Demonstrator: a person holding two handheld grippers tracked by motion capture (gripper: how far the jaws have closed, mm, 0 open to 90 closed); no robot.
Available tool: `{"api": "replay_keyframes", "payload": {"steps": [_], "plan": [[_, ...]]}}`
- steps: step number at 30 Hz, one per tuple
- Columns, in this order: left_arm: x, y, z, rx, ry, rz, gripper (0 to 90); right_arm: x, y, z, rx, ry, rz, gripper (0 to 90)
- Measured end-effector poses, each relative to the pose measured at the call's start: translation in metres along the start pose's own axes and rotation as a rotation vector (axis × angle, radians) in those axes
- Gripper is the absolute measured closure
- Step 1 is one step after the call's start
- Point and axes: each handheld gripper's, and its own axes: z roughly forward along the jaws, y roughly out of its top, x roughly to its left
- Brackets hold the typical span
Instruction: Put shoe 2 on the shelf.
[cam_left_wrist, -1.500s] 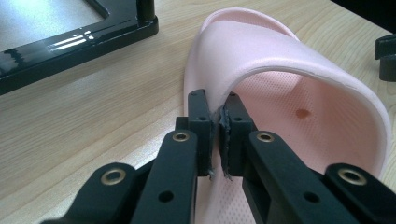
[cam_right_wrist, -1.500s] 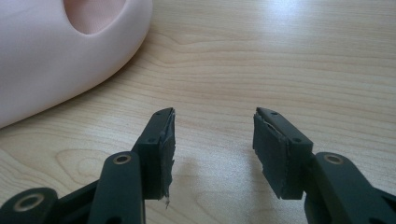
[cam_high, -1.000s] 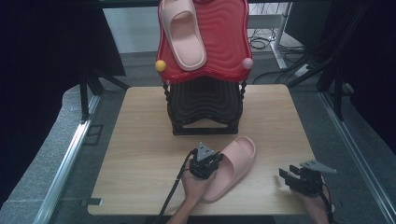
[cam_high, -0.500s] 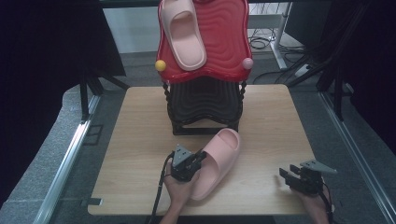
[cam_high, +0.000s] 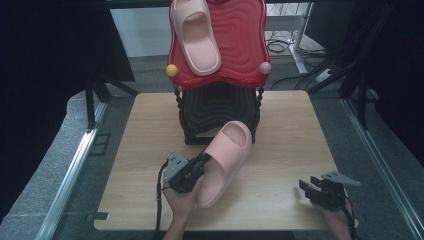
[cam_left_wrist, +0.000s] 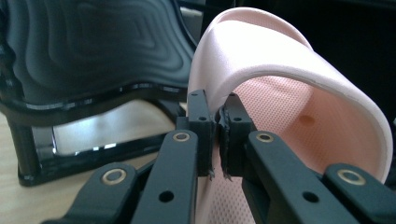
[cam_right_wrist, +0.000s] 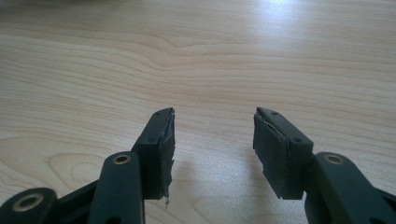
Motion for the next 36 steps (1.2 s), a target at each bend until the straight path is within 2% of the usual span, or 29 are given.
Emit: {"api": "replay_keyframes", "payload": {"steps": [10,17,22,36], "plan": [[-0.004,0.032,0.001,-0.056,-0.02,0.027,85.2,-0.001,-0.001,0.001,0.005,-0.004,0.003,47.6],[-0.005,0.046,0.001,-0.081,-0.013,0.036,85.2,-0.001,-0.001,0.0,-0.011,-0.008,0.013,47.2],[-0.005,0.053,0.002,-0.096,-0.009,0.048,85.2,-0.001,-0.001,0.002,-0.002,-0.003,0.011,47.0],[-0.004,0.099,0.008,-0.178,0.008,0.07,85.2,0.0,-0.001,0.004,0.002,0.002,0.007,47.0]]}}
